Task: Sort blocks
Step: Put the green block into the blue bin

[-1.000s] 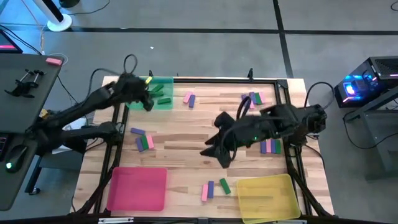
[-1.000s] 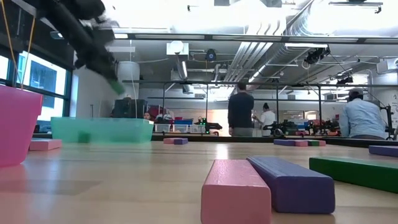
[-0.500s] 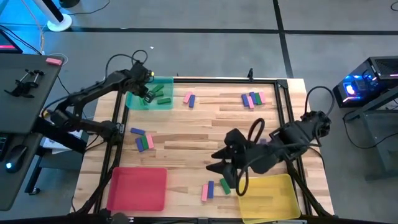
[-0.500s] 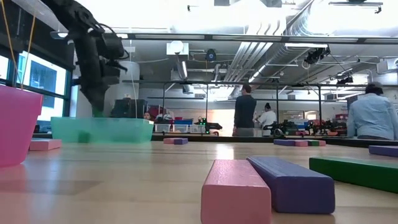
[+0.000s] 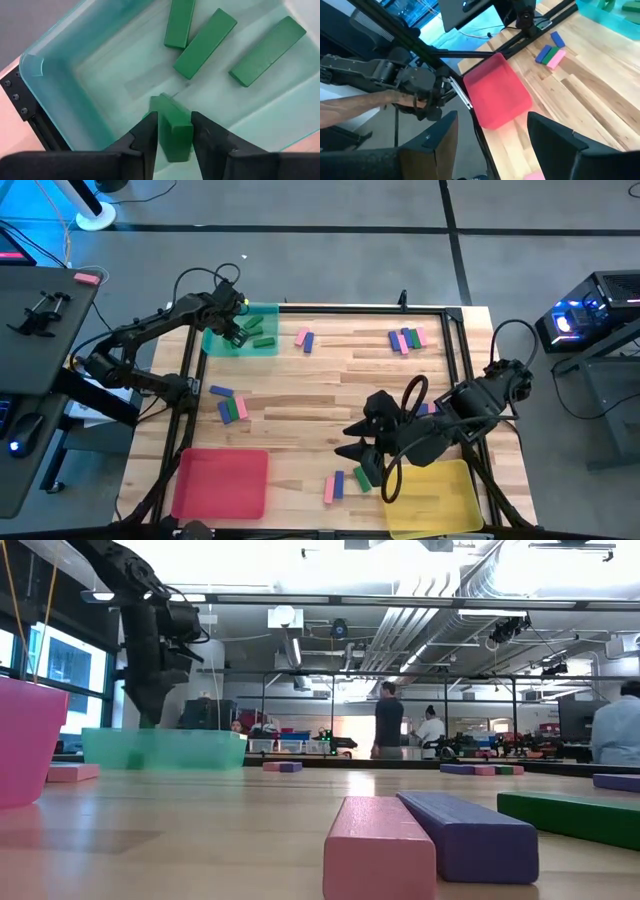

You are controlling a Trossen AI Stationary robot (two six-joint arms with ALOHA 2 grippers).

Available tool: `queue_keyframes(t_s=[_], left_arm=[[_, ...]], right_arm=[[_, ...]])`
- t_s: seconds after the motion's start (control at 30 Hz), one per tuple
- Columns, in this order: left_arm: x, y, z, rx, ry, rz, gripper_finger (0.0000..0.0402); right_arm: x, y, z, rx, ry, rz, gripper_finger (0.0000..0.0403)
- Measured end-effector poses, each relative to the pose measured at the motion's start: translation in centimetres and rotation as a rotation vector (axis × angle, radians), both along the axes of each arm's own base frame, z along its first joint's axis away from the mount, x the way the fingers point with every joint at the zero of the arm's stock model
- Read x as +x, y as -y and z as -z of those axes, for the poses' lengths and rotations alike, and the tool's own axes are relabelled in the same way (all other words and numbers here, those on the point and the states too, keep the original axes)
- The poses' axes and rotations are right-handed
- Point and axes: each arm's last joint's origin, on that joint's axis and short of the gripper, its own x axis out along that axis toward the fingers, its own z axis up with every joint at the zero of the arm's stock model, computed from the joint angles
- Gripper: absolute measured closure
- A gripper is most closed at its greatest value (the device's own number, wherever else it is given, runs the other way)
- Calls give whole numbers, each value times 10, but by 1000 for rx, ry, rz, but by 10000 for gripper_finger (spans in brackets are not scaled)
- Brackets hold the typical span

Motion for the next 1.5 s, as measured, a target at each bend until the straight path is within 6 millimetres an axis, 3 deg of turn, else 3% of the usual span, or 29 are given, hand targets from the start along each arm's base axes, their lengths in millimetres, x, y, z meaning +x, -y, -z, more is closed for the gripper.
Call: queue_keyframes(t_s=[0.23, 0.47, 0.63, 0.8, 1.07, 1.23, 1.33, 1.5], left_arm=[[8, 0, -5, -68, 167, 21, 265], [45, 1, -37, -25, 455, 154, 261], [70, 20, -62, -110, 605, 337, 261], [90, 71, -77, -275, 699, 569, 261], [95, 196, -91, -362, 576, 910, 261], [72, 245, -88, -395, 417, 849, 261], [48, 262, -81, -381, 223, 785, 261], [16, 285, -62, -380, -6, 833, 252]], right_arm=[[-1, 1, 2, -36, -18, -14, 192], [1, 5, 2, -53, -18, -8, 192], [1, 5, 3, -61, -31, -8, 192], [0, 5, 3, -62, -34, -8, 192], [1, 6, 3, -102, -34, -31, 192], [1, 6, 3, -120, -36, -51, 192], [1, 6, 3, -140, -36, -63, 192], [2, 7, 3, -155, -36, -68, 192]])
